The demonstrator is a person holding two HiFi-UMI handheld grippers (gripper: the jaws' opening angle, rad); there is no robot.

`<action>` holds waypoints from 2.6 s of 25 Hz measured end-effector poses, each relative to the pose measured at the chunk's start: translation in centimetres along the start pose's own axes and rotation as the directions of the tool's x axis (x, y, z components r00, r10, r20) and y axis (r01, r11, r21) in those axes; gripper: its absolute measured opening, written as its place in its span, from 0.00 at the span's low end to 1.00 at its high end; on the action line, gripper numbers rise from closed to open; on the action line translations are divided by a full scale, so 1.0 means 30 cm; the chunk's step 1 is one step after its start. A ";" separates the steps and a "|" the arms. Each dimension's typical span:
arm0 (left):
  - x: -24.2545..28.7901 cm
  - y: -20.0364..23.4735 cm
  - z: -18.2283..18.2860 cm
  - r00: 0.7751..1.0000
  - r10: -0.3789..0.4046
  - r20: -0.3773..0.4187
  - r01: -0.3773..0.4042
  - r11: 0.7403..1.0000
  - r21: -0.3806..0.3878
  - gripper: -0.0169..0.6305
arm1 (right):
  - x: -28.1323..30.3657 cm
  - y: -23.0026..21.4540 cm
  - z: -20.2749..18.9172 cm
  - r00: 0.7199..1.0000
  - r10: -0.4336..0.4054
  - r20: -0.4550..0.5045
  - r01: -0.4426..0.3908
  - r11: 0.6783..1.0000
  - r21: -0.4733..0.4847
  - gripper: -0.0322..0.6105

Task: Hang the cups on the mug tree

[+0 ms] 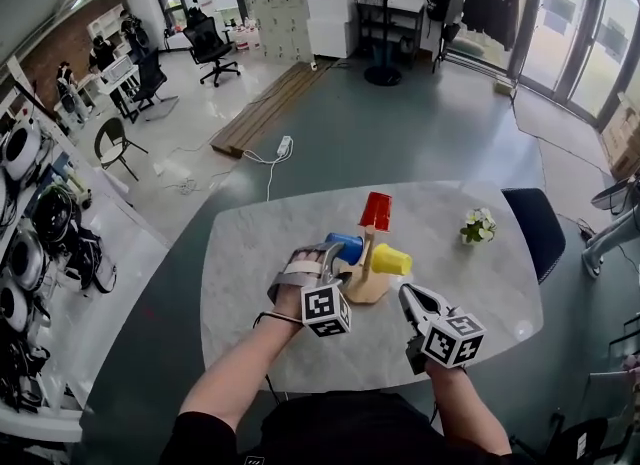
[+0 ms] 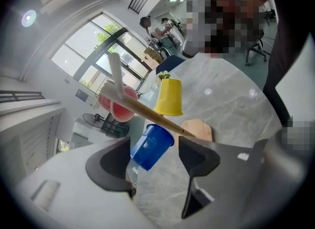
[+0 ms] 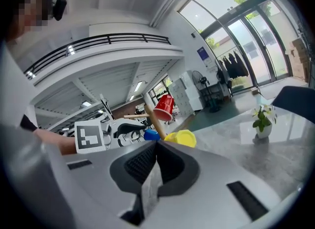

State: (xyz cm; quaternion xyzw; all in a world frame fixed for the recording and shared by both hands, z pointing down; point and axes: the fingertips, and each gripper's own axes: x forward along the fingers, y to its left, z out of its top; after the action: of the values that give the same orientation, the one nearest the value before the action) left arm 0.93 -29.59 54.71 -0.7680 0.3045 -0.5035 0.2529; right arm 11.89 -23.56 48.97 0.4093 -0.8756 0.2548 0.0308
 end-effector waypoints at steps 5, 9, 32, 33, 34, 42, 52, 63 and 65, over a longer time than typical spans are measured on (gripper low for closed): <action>-0.043 0.040 -0.021 1.000 0.006 -0.011 -0.008 0.983 -0.186 0.51 | 0.017 0.017 0.019 0.997 0.073 -0.009 -0.073 0.997 -0.038 0.07; -0.086 0.070 -0.029 0.999 0.032 -0.024 -0.038 0.954 -0.296 0.51 | 0.013 0.028 0.044 0.994 0.108 -0.006 -0.108 0.988 -0.107 0.07; -0.316 0.275 -0.169 0.961 0.221 0.165 0.020 0.542 -0.840 0.50 | 0.110 0.106 0.184 0.992 0.113 0.056 -0.087 0.938 -0.336 0.07; -0.324 0.282 -0.193 0.960 0.228 0.163 0.018 0.529 -0.848 0.50 | 0.119 0.116 0.188 0.992 0.114 0.059 -0.088 0.938 -0.335 0.07; -0.333 0.289 -0.218 0.958 0.237 0.159 0.014 0.516 -0.856 0.50 | 0.128 0.127 0.191 0.991 0.115 0.062 -0.088 0.938 -0.335 0.07; -0.419 0.328 -0.328 0.928 0.339 0.157 0.002 0.416 -0.909 0.45 | 0.167 0.146 0.219 0.992 0.076 0.099 -0.042 0.949 -0.312 0.07; -0.488 0.310 -0.346 0.896 0.399 0.194 0.020 0.402 -0.916 0.20 | 0.165 0.149 0.240 0.991 0.063 0.115 -0.020 0.939 -0.345 0.07; -0.502 0.319 -0.396 0.894 0.419 0.162 -0.014 0.387 -0.922 0.13 | 0.175 0.171 0.217 0.993 0.055 0.108 -0.015 0.942 -0.336 0.06; -0.491 0.328 -0.397 0.899 0.405 0.165 -0.016 0.408 -0.913 0.11 | 0.180 0.175 0.229 0.993 0.059 0.107 -0.018 0.939 -0.343 0.06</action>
State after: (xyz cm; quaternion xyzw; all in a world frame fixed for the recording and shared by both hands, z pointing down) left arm -16.75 -26.69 43.11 -0.8158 0.5677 -0.0776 -0.0784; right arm 5.52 -27.76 42.20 0.3947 -0.9146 0.0757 0.0454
